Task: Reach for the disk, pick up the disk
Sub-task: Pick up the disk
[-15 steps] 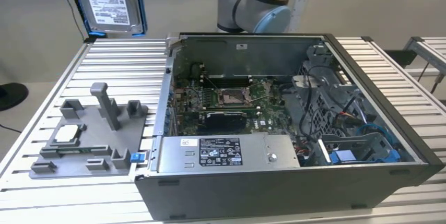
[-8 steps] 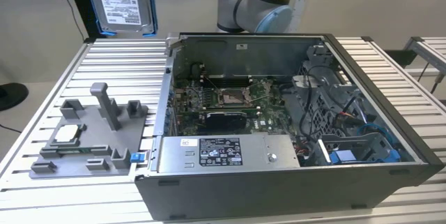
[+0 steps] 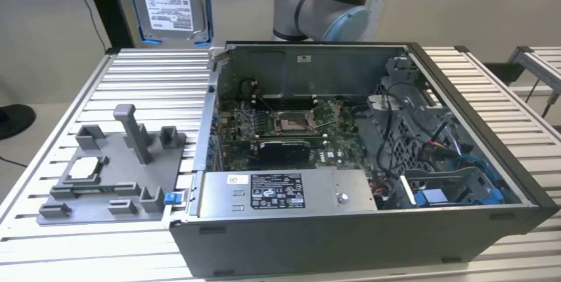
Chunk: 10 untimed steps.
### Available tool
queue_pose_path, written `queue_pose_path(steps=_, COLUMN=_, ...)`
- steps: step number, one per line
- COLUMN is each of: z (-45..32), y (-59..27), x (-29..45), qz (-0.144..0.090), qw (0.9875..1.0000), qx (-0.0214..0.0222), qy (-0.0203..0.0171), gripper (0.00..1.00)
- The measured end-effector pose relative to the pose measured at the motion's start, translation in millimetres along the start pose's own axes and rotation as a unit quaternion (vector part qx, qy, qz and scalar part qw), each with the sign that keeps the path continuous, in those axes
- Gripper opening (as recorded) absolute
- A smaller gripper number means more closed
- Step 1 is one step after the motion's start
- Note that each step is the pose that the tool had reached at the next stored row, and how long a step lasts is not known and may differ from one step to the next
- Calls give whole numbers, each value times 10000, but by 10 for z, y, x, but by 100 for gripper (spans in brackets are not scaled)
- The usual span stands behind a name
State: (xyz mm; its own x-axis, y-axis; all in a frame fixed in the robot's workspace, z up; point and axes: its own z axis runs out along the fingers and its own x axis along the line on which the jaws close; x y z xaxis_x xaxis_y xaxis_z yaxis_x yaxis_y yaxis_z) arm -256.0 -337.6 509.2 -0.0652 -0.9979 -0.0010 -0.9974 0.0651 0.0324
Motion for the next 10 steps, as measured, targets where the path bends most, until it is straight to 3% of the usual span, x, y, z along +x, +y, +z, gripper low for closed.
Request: queue_pose_path(steps=10, z=-10, y=-301, x=-20, qz=0, qw=10000, qx=-2, qy=0, gripper=0)
